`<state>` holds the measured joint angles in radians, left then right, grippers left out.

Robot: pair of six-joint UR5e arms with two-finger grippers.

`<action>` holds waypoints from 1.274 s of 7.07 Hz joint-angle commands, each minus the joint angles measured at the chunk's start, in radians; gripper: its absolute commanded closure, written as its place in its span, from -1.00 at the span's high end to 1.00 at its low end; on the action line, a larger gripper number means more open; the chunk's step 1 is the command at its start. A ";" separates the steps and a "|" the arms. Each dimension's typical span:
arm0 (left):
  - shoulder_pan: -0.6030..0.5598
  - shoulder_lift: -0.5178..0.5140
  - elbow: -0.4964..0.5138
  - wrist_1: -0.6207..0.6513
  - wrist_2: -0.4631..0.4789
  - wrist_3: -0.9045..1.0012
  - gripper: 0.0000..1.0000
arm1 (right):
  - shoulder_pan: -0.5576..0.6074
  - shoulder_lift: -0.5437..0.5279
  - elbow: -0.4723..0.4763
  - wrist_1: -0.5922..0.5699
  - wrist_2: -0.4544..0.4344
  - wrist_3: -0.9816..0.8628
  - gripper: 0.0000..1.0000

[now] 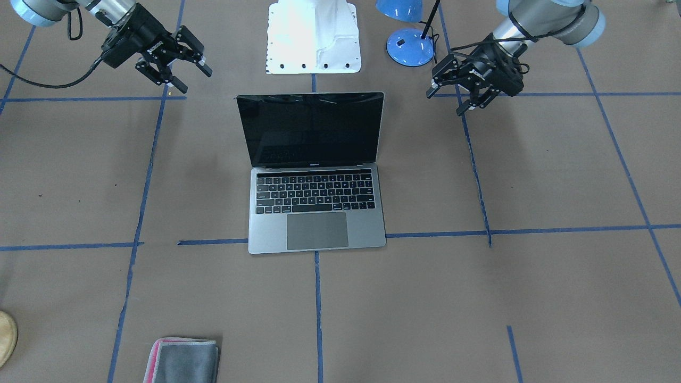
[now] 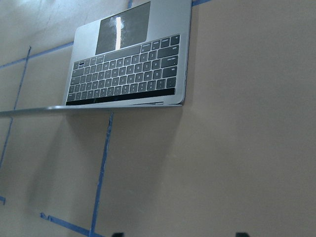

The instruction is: Close laptop

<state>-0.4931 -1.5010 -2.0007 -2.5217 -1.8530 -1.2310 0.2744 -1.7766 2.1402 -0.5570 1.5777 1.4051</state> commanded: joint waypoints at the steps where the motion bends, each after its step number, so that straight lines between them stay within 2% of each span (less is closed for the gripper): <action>1: 0.112 -0.027 -0.010 0.000 0.138 -0.038 -0.88 | -0.163 0.025 0.006 -0.010 -0.245 0.034 -0.87; 2: 0.149 -0.062 -0.010 0.001 0.179 -0.035 -0.93 | -0.205 0.057 0.001 -0.017 -0.324 0.034 -0.98; 4: 0.160 -0.123 -0.004 0.012 0.172 -0.041 -1.00 | -0.205 0.124 -0.008 -0.053 -0.367 0.095 -1.00; 6: 0.162 -0.189 0.011 0.017 0.173 -0.117 -1.00 | -0.202 0.201 -0.010 -0.151 -0.390 0.121 -1.00; 7: 0.162 -0.203 0.010 0.020 0.173 -0.126 -1.00 | -0.195 0.209 -0.011 -0.155 -0.428 0.121 -1.00; 9: 0.162 -0.229 0.005 0.020 0.173 -0.127 -1.00 | -0.150 0.210 -0.013 -0.162 -0.430 0.121 -1.00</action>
<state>-0.3314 -1.7100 -1.9944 -2.5025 -1.6798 -1.3541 0.0985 -1.5693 2.1289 -0.7148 1.1528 1.5258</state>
